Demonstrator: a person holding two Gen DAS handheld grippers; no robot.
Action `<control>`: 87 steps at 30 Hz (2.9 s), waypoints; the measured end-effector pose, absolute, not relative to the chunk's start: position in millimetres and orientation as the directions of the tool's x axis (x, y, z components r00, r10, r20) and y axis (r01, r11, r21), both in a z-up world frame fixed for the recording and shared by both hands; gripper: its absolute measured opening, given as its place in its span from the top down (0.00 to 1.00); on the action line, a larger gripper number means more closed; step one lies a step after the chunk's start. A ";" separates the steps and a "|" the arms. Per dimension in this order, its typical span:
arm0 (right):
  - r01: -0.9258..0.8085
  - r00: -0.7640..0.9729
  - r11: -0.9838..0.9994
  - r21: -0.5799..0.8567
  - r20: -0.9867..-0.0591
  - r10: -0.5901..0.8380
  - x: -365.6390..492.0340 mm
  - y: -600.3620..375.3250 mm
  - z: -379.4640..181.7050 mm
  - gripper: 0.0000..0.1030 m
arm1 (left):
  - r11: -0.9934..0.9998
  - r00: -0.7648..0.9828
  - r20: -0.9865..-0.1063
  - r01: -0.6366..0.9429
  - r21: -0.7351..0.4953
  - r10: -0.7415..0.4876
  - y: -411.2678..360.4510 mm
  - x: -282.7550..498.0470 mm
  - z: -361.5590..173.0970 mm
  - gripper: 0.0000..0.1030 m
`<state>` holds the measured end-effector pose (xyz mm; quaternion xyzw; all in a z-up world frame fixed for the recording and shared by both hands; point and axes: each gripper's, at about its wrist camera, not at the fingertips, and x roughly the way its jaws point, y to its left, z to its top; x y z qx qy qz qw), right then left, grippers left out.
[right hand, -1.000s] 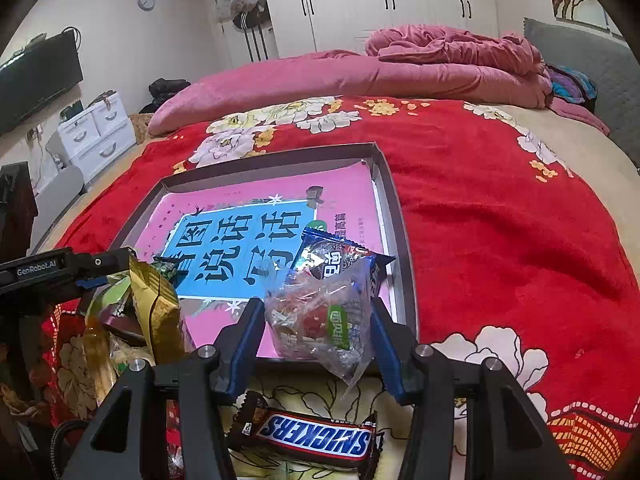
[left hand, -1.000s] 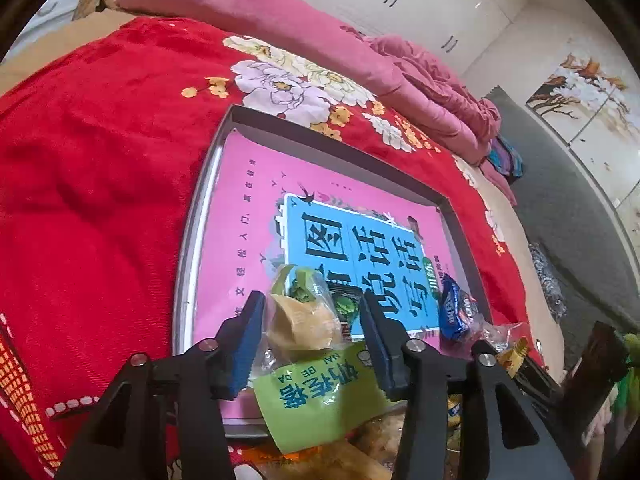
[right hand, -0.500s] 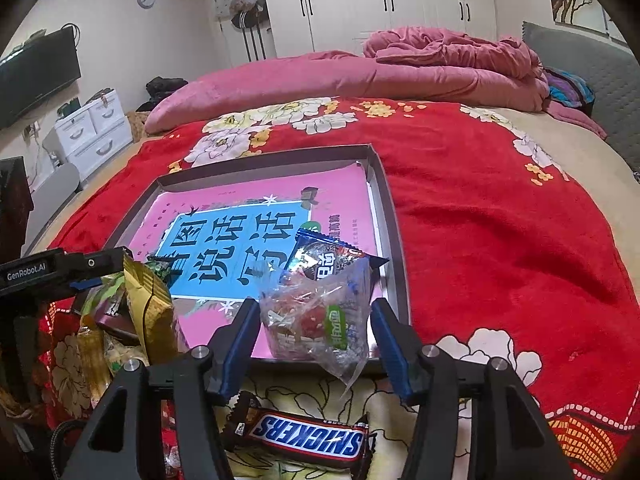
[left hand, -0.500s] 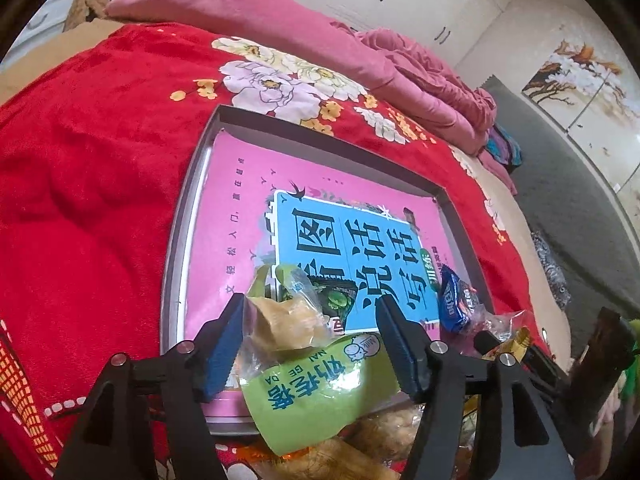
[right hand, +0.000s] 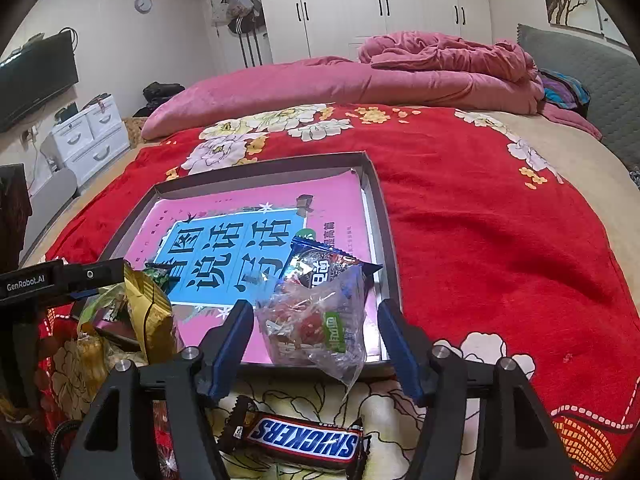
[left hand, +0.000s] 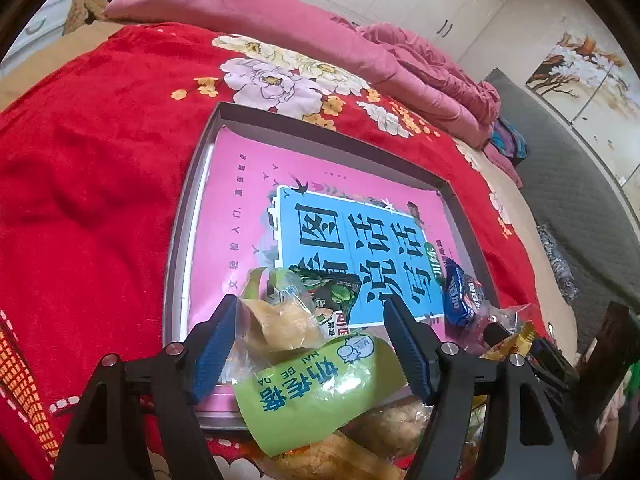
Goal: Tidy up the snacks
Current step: 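Open the left tool over the tray while the right tool releases the clear candy bag, then move both open tools back from the tray toward the remaining snacks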
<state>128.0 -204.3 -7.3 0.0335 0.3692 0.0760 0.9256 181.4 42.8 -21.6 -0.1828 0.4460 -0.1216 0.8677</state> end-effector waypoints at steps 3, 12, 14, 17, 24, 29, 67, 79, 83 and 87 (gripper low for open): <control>-0.116 0.719 0.987 0.114 -0.676 0.162 127.8 -204.3 -6.7 0.36 | 0.909 0.577 -0.732 0.048 -0.413 -0.363 42.0 180.9 -19.9 0.26; -0.094 0.729 0.990 0.106 -0.670 0.141 126.9 -209.0 -5.1 0.31 | 0.913 0.589 -0.728 0.043 -0.405 -0.350 47.1 179.7 -14.9 0.25; -0.088 0.729 0.990 0.109 -0.670 0.139 127.0 -210.6 -5.4 0.30 | 0.915 0.592 -0.729 0.037 -0.402 -0.344 49.2 179.9 -15.2 0.25; -0.082 0.728 0.991 0.103 -0.673 0.130 127.1 -210.3 -6.2 0.29 | 0.913 0.592 -0.728 0.032 -0.406 -0.344 50.2 180.8 -15.9 0.25; -0.035 0.733 0.998 0.061 -0.677 0.067 134.6 -210.7 -11.5 0.29 | 0.923 0.607 -0.724 0.041 -0.382 -0.326 48.4 179.1 -13.8 0.25; -0.001 0.729 0.993 0.118 -0.680 0.081 140.3 -222.5 -13.2 0.29 | 0.929 0.612 -0.724 0.049 -0.366 -0.318 45.4 175.8 -10.5 0.25; 0.004 0.734 1.000 0.028 -0.679 0.016 123.9 -242.7 -9.2 0.28 | 0.963 0.645 -0.717 0.123 -0.241 -0.263 41.0 147.6 11.0 0.24; -0.025 0.773 0.995 0.098 -0.629 0.082 118.2 -241.2 3.6 0.28 | 0.960 0.673 -0.690 0.127 -0.248 -0.267 45.5 139.9 26.2 0.24; -0.054 0.788 0.994 0.094 -0.607 0.101 112.8 -238.3 9.6 0.27 | 0.962 0.678 -0.688 0.116 -0.249 -0.260 51.6 138.7 27.0 0.24; -0.078 0.797 0.992 0.099 -0.592 0.122 106.1 -235.7 15.2 0.25 | 0.959 0.694 -0.674 0.084 -0.271 -0.252 64.8 134.3 30.6 0.24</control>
